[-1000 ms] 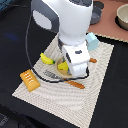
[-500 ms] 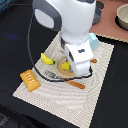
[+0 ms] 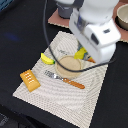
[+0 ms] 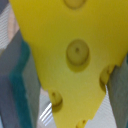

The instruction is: Interact with the objects in diverse but meaningful ways.

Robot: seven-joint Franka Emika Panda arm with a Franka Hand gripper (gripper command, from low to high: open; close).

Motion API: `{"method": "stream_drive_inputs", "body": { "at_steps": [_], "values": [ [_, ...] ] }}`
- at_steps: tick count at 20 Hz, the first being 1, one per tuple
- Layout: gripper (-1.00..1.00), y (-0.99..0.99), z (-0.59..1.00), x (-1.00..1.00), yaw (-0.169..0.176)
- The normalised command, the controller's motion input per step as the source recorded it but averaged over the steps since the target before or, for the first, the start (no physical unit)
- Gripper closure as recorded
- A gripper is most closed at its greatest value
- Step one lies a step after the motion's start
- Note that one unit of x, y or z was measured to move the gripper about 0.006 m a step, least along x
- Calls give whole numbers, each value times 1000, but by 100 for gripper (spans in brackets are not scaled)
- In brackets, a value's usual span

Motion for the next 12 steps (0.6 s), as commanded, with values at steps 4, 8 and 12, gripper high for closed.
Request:
{"method": "stream_drive_inputs", "body": {
  "at_steps": [4, 8, 12],
  "values": [
    [100, 204, -69, -946, 122],
    [100, 133, -109, -1000, 112],
    [100, 231, -134, -1000, 78]
  ]
}}
